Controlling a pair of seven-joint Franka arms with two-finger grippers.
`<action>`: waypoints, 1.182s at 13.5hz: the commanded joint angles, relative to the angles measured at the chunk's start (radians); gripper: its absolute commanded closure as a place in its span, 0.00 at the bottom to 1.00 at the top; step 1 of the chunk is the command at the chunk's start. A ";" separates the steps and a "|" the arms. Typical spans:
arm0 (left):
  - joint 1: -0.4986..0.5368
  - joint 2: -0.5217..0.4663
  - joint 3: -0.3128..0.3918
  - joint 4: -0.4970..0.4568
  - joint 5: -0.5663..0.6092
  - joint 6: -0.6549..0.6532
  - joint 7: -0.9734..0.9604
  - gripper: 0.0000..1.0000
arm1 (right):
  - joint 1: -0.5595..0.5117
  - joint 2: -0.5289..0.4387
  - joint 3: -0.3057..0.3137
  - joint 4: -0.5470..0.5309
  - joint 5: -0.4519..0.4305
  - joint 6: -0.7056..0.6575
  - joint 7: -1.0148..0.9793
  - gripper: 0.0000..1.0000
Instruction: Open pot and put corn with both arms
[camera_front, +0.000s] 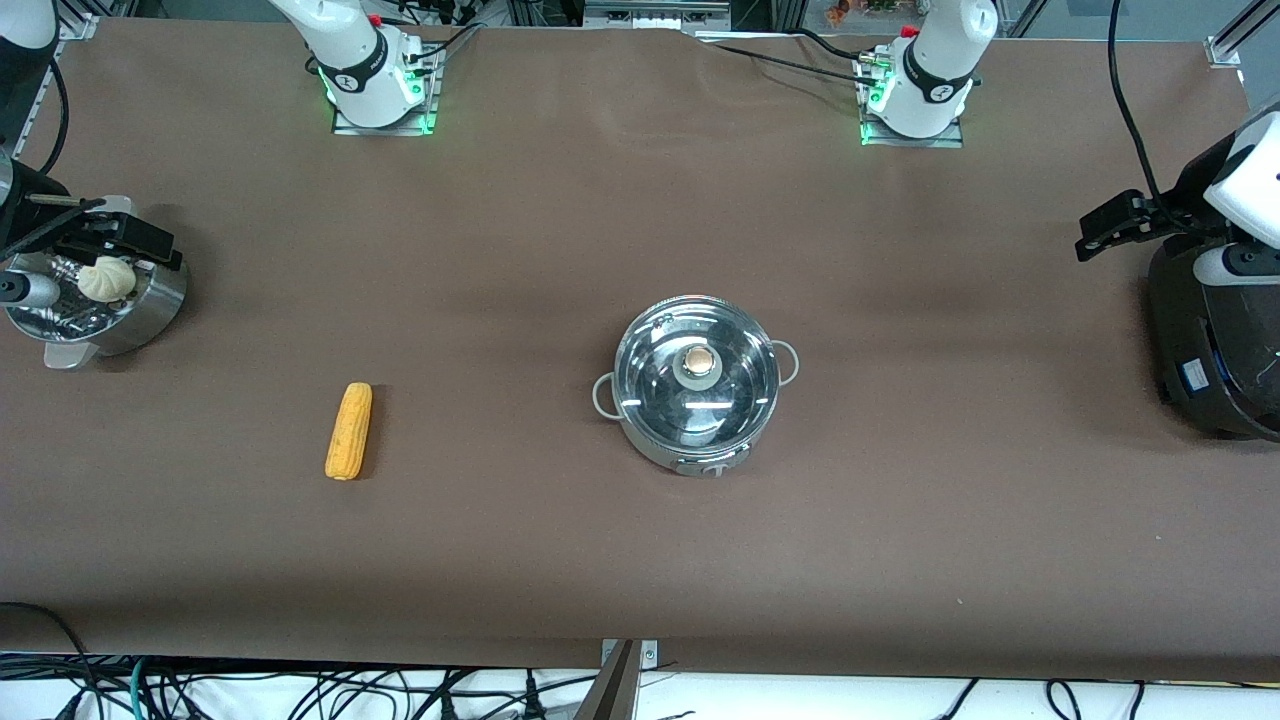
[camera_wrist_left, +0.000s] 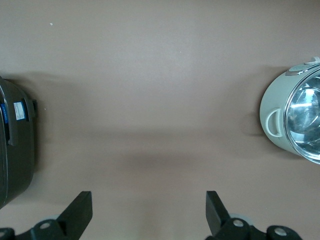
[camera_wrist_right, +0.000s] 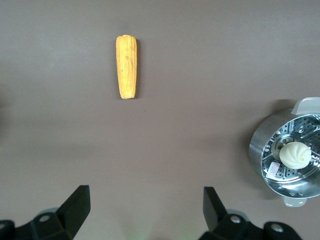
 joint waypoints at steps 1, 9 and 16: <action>-0.007 0.008 0.001 0.022 0.019 -0.002 0.003 0.00 | -0.015 0.018 0.013 0.035 -0.003 -0.008 -0.012 0.00; -0.007 0.006 0.001 0.022 0.018 -0.002 0.003 0.00 | -0.015 0.018 0.012 0.035 -0.003 -0.008 -0.010 0.00; -0.008 0.009 0.001 0.023 0.007 0.015 0.015 0.00 | -0.020 0.018 0.009 0.055 -0.003 -0.011 -0.003 0.00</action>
